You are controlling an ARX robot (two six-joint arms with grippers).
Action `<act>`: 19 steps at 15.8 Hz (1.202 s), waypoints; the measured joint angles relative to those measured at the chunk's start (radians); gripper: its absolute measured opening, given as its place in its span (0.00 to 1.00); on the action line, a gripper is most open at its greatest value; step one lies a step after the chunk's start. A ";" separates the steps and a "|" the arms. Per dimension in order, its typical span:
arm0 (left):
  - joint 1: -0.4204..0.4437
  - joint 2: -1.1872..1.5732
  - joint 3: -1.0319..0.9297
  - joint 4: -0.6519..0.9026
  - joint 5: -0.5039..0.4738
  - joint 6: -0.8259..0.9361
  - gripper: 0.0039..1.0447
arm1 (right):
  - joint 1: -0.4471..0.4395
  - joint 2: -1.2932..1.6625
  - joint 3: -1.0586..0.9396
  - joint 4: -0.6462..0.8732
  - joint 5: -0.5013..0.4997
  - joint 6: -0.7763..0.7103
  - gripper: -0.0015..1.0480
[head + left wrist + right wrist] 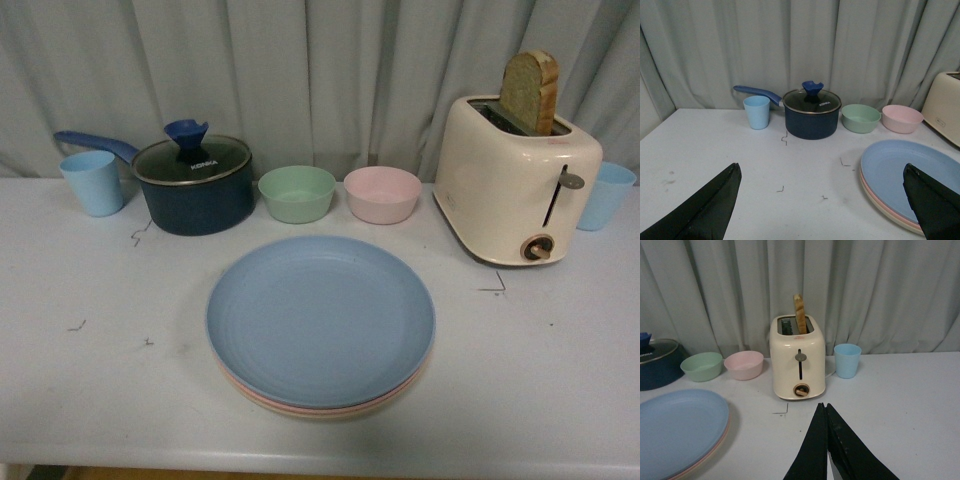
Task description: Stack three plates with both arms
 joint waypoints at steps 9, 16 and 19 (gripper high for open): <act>0.000 0.000 0.000 0.000 0.000 0.000 0.94 | 0.000 -0.165 0.001 -0.182 0.000 0.000 0.02; 0.000 0.000 0.000 0.000 0.000 0.000 0.94 | 0.000 -0.299 0.000 -0.309 -0.002 -0.002 0.25; 0.000 0.000 0.000 0.000 0.000 0.000 0.94 | 0.000 -0.299 0.000 -0.309 -0.002 -0.002 0.63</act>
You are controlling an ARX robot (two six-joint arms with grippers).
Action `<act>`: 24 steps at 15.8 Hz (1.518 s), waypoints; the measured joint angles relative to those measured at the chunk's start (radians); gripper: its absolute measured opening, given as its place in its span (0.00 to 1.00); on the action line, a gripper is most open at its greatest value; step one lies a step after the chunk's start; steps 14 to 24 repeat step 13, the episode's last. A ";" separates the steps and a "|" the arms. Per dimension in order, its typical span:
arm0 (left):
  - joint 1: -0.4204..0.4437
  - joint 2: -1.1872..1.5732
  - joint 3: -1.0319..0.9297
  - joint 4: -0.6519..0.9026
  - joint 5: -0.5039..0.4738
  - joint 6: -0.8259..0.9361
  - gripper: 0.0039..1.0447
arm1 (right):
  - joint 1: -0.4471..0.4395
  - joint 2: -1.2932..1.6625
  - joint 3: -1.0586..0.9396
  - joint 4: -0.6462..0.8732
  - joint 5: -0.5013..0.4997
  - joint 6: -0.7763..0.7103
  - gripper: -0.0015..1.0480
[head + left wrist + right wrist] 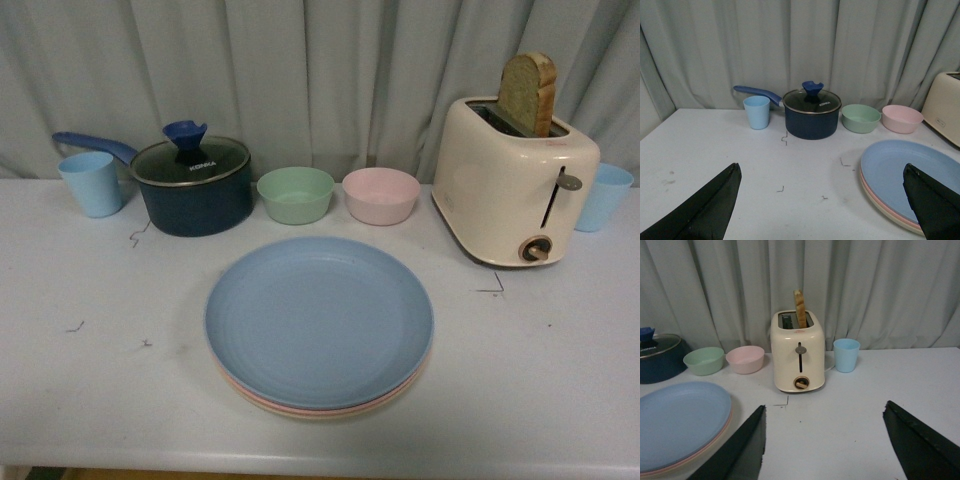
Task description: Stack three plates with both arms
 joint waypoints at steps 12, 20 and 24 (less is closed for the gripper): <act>0.000 0.000 0.000 0.000 0.000 0.000 0.94 | 0.000 0.000 0.000 0.000 0.000 0.000 0.94; 0.000 0.000 0.000 0.000 0.000 0.000 0.94 | 0.000 0.000 0.000 0.000 0.000 0.000 0.94; 0.000 0.000 0.000 0.000 0.000 0.000 0.94 | 0.000 0.000 0.000 0.000 0.000 0.000 0.94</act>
